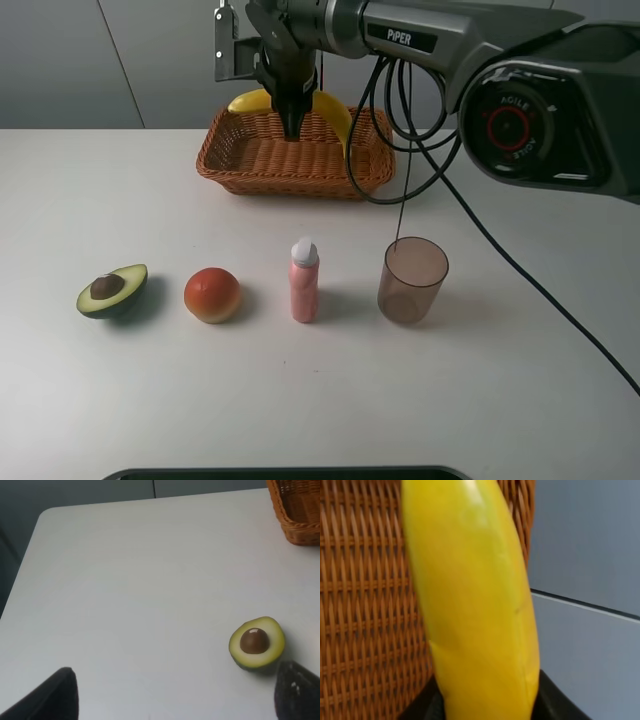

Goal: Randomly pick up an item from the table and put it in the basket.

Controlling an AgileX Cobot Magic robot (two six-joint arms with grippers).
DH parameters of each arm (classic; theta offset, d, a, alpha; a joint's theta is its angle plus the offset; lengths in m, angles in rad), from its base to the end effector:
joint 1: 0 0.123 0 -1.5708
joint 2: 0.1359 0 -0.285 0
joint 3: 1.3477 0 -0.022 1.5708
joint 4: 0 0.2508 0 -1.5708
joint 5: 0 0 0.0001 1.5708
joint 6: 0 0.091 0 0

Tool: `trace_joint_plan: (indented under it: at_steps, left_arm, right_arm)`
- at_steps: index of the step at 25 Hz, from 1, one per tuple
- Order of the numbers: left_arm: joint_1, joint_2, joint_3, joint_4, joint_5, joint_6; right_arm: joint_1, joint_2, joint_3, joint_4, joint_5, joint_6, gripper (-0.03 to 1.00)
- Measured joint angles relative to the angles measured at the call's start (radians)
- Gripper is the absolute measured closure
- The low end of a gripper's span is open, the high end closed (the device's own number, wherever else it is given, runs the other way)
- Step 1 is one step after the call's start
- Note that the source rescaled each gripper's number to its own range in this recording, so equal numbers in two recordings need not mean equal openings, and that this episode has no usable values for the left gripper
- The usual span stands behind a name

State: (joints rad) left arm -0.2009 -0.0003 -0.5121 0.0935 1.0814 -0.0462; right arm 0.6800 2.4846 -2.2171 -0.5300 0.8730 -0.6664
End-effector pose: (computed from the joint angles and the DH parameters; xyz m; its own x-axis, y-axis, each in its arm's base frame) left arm -0.0057 0.0088 0.2793 -0.4528 0.0900 -0.8871 0.1263 0.9913 0.0361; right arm 0.4456 0.3149 0.1718 0.0180 -0.9998 -0.0133 -0.7657 -0.0052 -0.6431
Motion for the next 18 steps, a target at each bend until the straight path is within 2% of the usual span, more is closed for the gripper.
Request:
trace_joint_plan:
  at_steps: [2,3,6,7,8,10,13,18]
  left_arm:
    - [0.0,0.0,0.0,0.0,0.0,0.0]
    - [0.0,0.0,0.0,0.0,0.0,0.0]
    - [0.0,0.0,0.0,0.0,0.0,0.0]
    - [0.0,0.0,0.0,0.0,0.0,0.0]
    - [0.0,0.0,0.0,0.0,0.0,0.0]
    - [0.0,0.0,0.0,0.0,0.0,0.0]
    - [0.0,0.0,0.0,0.0,0.0,0.0]
    - [0.0,0.0,0.0,0.0,0.0,0.0]
  right_arm:
    - [0.0,0.003,0.0,-0.002,0.0,0.002,0.91]
    - [0.0,0.005,0.0,-0.002,0.0,0.007,0.8]
    - [0.0,0.005,0.0,-0.002,0.002,0.038,0.21]
    - [0.0,0.002,0.0,-0.004,0.002,0.059,0.09]
    - [0.0,-0.001,0.0,-0.004,0.002,0.085,0.02]
    - [0.0,-0.02,0.0,0.0,0.01,0.137,-0.02]
    - [0.0,-0.083,0.0,0.042,0.052,0.216,-0.03]
    - [-0.023,-0.262,0.021,0.151,0.191,0.391,-0.03]
